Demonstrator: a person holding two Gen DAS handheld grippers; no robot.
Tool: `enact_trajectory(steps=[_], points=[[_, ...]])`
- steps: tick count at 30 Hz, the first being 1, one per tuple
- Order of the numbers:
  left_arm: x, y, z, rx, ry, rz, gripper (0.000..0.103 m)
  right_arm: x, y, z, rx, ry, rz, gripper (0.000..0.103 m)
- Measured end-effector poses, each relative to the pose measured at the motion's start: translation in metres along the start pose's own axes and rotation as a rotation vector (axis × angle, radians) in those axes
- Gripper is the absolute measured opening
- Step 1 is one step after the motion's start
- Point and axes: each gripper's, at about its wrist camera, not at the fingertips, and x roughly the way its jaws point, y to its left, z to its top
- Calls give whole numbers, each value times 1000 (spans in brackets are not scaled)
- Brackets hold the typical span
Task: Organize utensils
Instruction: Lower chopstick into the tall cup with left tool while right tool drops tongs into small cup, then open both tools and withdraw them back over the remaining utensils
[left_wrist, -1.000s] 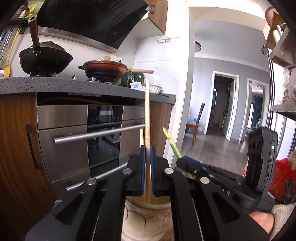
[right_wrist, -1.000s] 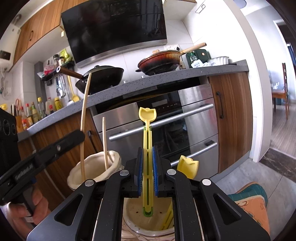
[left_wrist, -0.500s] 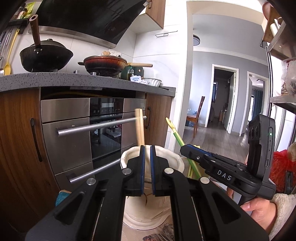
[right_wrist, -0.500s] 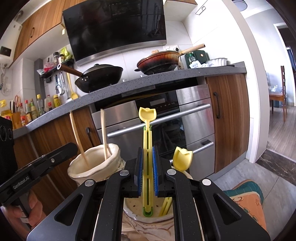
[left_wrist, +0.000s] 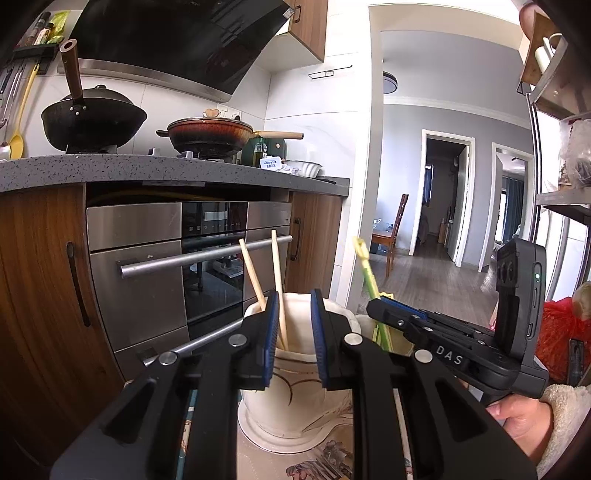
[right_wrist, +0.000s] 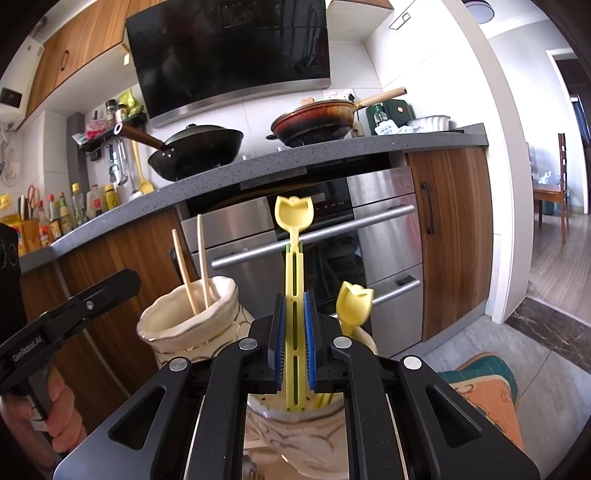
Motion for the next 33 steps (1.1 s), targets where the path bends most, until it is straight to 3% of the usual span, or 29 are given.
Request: enact_trajectory(steps=[7, 21, 23, 28, 33], points=[[-11, 4, 0, -18, 6, 4, 18, -15, 2, -3, -8, 28, -48, 11], [-30, 10, -14, -24, 37, 28, 24, -13, 3, -7, 14, 59, -45, 14], [-30, 10, -15, -26, 40, 26, 24, -14, 1, -6, 24, 56, -41, 28], [-32, 8, -16, -19, 48, 31, 24, -19, 1, -6, 38, 55, -35, 42], [-41, 10, -19, -40, 66, 51, 51, -35, 8, -9, 34, 63, -29, 63]])
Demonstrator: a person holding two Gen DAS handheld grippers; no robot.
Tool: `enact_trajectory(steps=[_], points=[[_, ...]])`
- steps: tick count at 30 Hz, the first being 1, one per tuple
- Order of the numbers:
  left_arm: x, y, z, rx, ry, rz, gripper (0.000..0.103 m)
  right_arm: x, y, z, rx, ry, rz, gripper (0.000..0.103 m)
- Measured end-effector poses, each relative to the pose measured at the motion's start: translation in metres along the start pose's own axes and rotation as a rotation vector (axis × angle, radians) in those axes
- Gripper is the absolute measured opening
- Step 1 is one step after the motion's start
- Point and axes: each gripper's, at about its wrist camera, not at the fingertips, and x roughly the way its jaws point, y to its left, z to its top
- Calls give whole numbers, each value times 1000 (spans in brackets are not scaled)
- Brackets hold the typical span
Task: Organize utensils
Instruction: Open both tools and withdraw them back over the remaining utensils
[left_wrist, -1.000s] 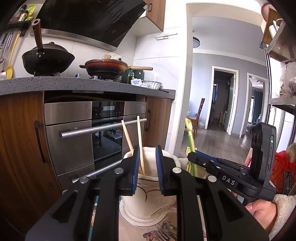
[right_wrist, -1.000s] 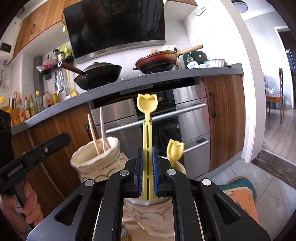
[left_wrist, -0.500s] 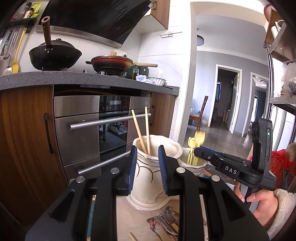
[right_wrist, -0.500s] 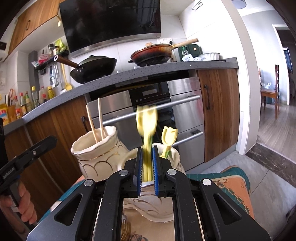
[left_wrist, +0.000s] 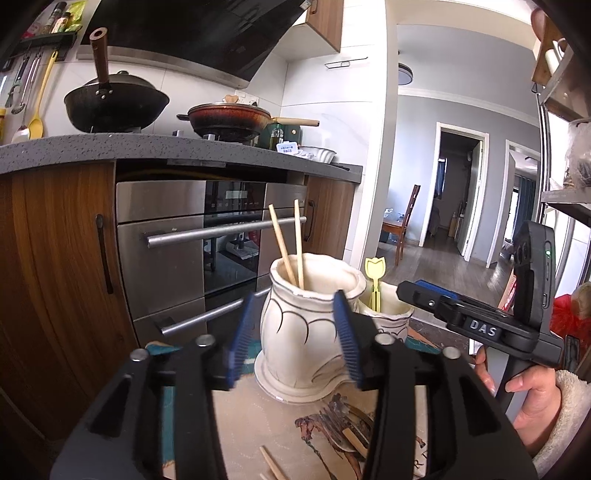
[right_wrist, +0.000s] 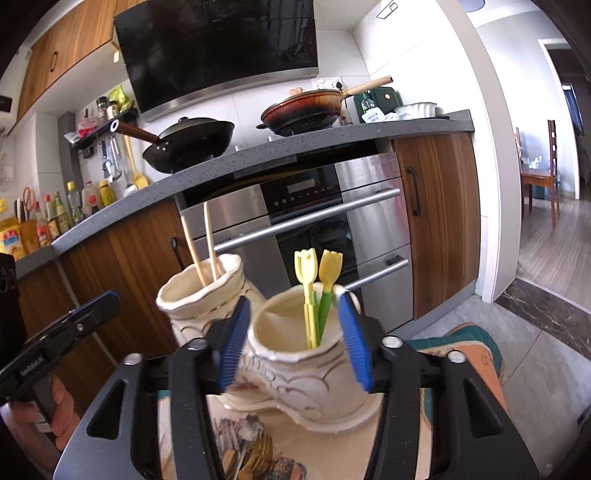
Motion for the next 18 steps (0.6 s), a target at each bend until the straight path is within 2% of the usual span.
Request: enact_trajectory(steps=[1, 2, 6, 10, 14, 18], points=[[-3, 1, -2, -4, 6, 8, 54, -4, 2, -2, -1, 2, 6, 70], [-6, 1, -3, -3, 12, 20, 62, -10, 5, -5, -3, 7, 13, 76], [-18, 4, -12, 13, 48, 85, 82, -28, 16, -15, -25, 24, 8, 87], [-31, 7, -25, 31, 93, 146, 90, -41, 28, -30, -63, 67, -4, 95], [-42, 8, -40, 46, 153, 167, 93, -50, 37, -46, -121, 104, -37, 96], [-49, 4, -58, 58, 209, 181, 96, -57, 37, -61, -125, 155, -33, 96]])
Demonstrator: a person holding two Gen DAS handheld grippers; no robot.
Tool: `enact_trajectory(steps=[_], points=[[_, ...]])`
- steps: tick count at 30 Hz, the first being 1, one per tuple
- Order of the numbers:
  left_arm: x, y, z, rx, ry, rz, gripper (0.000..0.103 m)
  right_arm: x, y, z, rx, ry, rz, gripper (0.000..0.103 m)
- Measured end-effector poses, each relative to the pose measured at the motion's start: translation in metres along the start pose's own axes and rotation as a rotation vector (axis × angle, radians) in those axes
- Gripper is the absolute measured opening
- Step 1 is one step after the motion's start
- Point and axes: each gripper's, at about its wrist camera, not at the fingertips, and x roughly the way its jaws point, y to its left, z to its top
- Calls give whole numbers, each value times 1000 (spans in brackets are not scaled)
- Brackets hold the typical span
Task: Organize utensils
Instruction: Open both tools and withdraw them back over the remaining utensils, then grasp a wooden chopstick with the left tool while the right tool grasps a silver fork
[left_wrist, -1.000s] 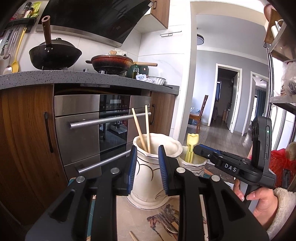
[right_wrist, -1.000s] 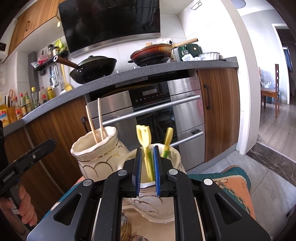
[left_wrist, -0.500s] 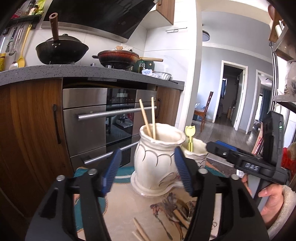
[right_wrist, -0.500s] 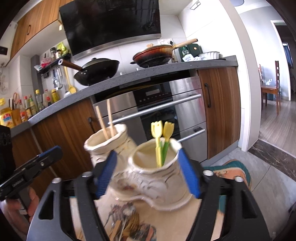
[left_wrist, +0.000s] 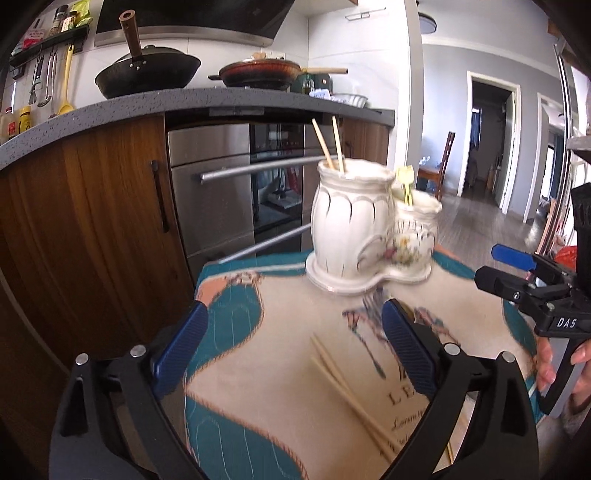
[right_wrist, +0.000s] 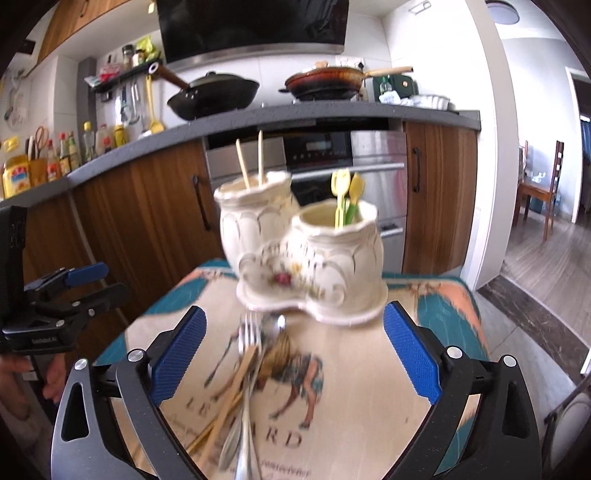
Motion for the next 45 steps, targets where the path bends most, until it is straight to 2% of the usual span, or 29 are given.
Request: enact_trajectory(steps=[5, 9, 14, 18, 21, 23, 24, 26, 32, 35, 39, 42, 45], points=[[-2, -5, -17, -8, 46, -7, 98, 1, -3, -17, -2, 53, -15, 96], [-2, -11, -22, 3, 35, 50, 98, 6, -2, -26, -6, 93, -7, 96], [7, -13, -30, -26, 86, -4, 98, 20, 9, -31, -45, 167, -1, 95], [15, -13, -36, -29, 127, 7, 98, 27, 14, -33, -50, 205, 16, 92], [20, -12, -40, -40, 152, -1, 98, 30, 19, -35, -75, 228, 24, 79], [22, -12, -42, -39, 162, 0, 98, 32, 21, -37, -86, 243, 28, 66], [23, -13, -42, -38, 169, -2, 98, 32, 22, -38, -87, 250, 34, 62], [24, -13, -44, -39, 176, -12, 98, 34, 23, -40, -89, 265, 46, 46], [25, -15, -46, -43, 182, -44, 97, 39, 29, -44, -95, 302, 85, 23], [25, -16, -47, -42, 183, -55, 91, 42, 34, -44, -111, 310, 87, 17], [26, -17, -47, -43, 187, -66, 91, 44, 39, -42, -123, 315, 96, 16], [27, -17, -48, -40, 192, -69, 91, 48, 43, -43, -148, 328, 81, 10], [27, -17, -48, -41, 195, -74, 89, 53, 44, -45, -156, 344, 78, 8]])
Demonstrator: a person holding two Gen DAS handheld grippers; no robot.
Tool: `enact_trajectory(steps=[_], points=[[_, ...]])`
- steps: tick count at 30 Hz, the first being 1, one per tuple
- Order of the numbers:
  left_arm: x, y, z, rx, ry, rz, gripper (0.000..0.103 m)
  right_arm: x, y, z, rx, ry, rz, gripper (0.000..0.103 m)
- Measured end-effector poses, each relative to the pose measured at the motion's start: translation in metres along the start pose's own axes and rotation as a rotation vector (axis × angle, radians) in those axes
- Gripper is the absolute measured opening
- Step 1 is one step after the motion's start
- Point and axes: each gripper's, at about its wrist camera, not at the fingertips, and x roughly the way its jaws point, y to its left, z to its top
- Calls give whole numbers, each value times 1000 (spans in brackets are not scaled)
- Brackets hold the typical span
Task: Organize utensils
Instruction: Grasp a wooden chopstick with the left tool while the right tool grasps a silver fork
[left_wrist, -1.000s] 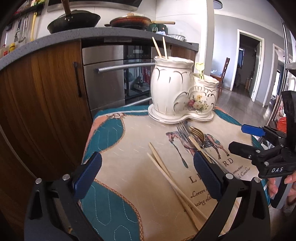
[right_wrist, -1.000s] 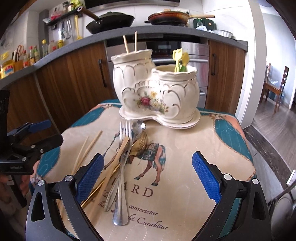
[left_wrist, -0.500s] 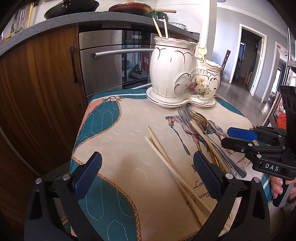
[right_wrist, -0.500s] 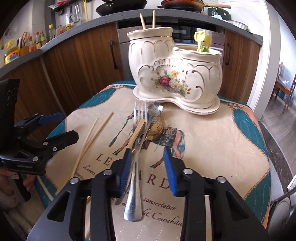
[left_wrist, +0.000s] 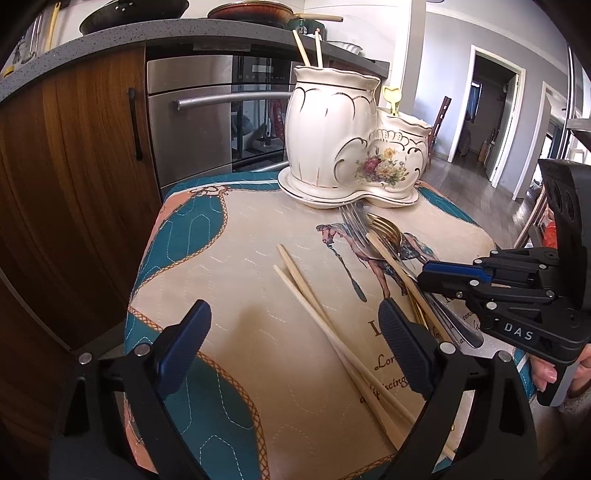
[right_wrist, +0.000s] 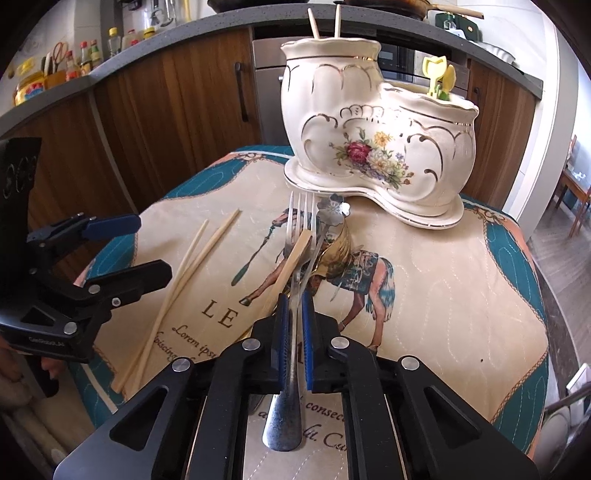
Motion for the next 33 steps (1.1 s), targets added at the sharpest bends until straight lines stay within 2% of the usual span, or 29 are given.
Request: enact_trajectory(steps=[4, 7, 9, 14, 15, 16, 18, 24, 33], points=[[3, -3, 0, 2, 26, -16, 83, 3, -2, 2, 10, 7, 12, 8], [7, -4, -1, -20, 62, -47, 69, 3, -3, 1, 17, 6, 17, 8], [9, -5, -2, -36, 74, -61, 55, 3, -4, 0, 26, 5, 24, 8], [16, -10, -4, -46, 109, -74, 51, 4, -5, 0, 31, -2, 32, 8], [19, -10, -5, -53, 123, -83, 42, 4, -5, 0, 32, -3, 33, 8], [19, -11, -4, -55, 125, -78, 38, 3, -6, -1, 33, -4, 34, 8], [21, -9, -3, -70, 139, -85, 18, 2, -6, -2, 32, -6, 35, 8], [21, 1, -1, -149, 147, -124, 9, 2, -5, -3, 33, -9, 36, 8], [10, 10, 9, -214, 110, -177, 4, 3, -5, -2, 37, 7, 36, 8]])
